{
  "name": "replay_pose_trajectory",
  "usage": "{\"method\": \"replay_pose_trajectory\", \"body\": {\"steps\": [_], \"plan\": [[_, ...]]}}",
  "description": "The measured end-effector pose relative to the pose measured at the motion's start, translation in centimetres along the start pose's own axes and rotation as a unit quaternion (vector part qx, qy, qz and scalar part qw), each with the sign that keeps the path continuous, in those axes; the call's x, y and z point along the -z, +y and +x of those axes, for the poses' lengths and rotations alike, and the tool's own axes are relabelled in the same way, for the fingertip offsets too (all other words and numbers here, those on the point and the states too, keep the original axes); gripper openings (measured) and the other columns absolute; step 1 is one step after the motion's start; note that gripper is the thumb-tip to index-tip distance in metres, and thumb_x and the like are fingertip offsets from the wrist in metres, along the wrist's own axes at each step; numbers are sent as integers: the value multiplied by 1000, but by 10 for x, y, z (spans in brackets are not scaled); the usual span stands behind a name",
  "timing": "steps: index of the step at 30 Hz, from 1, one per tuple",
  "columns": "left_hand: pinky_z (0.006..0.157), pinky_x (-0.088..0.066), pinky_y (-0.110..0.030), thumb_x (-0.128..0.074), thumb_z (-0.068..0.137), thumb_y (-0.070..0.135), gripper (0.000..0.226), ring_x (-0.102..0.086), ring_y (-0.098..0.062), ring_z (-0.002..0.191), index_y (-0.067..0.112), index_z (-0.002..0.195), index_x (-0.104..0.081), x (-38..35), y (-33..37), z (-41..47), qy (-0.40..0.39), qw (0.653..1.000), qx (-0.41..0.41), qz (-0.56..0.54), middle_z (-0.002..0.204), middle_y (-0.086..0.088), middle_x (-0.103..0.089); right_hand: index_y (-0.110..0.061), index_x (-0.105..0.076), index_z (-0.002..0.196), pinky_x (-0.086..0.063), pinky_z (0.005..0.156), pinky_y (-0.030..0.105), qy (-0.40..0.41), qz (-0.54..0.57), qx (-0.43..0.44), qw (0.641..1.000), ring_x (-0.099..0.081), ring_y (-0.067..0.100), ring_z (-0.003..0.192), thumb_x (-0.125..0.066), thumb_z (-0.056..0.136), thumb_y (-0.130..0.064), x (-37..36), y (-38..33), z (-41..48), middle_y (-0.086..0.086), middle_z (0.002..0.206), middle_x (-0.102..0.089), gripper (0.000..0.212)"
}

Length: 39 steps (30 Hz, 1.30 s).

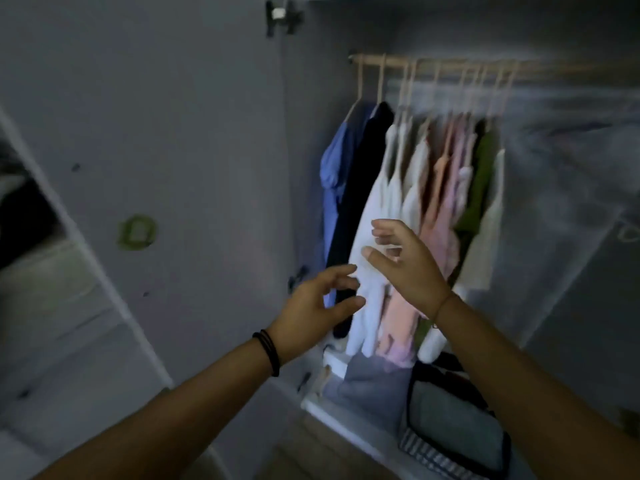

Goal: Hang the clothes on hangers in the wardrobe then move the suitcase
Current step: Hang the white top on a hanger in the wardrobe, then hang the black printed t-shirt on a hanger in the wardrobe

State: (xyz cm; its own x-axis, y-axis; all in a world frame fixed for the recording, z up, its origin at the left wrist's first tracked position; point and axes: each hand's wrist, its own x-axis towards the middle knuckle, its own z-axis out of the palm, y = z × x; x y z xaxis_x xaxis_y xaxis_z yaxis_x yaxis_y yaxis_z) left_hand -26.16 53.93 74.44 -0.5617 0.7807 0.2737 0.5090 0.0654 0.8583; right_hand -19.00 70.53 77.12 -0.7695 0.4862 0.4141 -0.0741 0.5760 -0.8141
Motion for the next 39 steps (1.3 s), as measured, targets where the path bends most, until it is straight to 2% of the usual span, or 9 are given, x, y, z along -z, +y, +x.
{"method": "replay_pose_trajectory", "body": {"steps": [7,12,15,18,21,26,33,37,39], "plan": [[86,-36,-3,-69,84,26,38,-57,7,100,32,118,-52,16,-31,-173,54,989,132,30,104,18,-63,-11,-55,119,-43,90,16,-191,28,-40,980,-58,16,102,-68,85,-18,-111,1,-112,4,111,-60,37],[90,-47,-22,-74,77,36,40,-63,-5,101,35,112,-56,38,-59,-296,131,959,251,-11,104,10,-66,-11,-57,117,-46,89,24,-291,44,-54,954,-60,14,96,-68,85,-19,-189,-22,-187,-1,107,-60,34],[77,-46,-9,-72,82,21,37,-61,10,87,24,116,-58,50,-75,-362,165,935,316,-7,105,6,-67,-15,-57,118,-45,89,23,-354,44,-53,933,-59,11,97,-67,86,-21,-234,-36,-230,-4,108,-59,34],[89,-46,-17,-71,82,29,42,-61,-3,103,23,121,-58,58,-106,-427,185,914,359,39,109,8,-66,-16,-58,118,-45,88,23,-396,41,-68,915,-59,11,98,-66,86,-23,-281,-35,-275,-3,109,-60,34],[89,-40,-8,-68,85,32,44,-55,-1,107,25,126,-54,58,-147,-491,182,888,421,40,111,12,-62,-16,-59,116,-45,86,23,-417,44,-96,903,-60,11,96,-67,85,-21,-334,-19,-329,-4,105,-61,32],[92,-37,-15,-64,86,37,46,-51,-1,109,27,129,-50,28,-249,-594,170,846,505,24,115,13,-59,-21,-56,109,-47,86,24,-452,55,-163,875,-57,4,93,-68,85,-16,-430,59,-440,-13,98,-57,27],[83,-38,-12,-69,84,33,42,-57,-8,103,21,123,-57,-52,-421,-686,237,784,572,-47,107,7,-61,-10,-57,117,-42,88,23,-464,10,-220,858,-56,14,107,-69,84,-22,-533,213,-556,4,116,-60,37],[72,-40,-4,-69,84,32,43,-59,-7,98,18,122,-57,-105,-532,-720,258,756,595,-88,108,5,-63,-8,-53,124,-42,97,27,-483,-31,-215,848,-53,17,118,-70,84,-26,-587,314,-600,7,127,-56,47],[75,-42,-7,-68,85,31,47,-58,-7,99,14,126,-54,-125,-584,-732,273,735,607,-128,114,2,-63,-8,-45,134,-39,101,28,-508,-61,-199,836,-47,19,126,-68,85,-29,-613,359,-617,8,138,-48,58]]}}
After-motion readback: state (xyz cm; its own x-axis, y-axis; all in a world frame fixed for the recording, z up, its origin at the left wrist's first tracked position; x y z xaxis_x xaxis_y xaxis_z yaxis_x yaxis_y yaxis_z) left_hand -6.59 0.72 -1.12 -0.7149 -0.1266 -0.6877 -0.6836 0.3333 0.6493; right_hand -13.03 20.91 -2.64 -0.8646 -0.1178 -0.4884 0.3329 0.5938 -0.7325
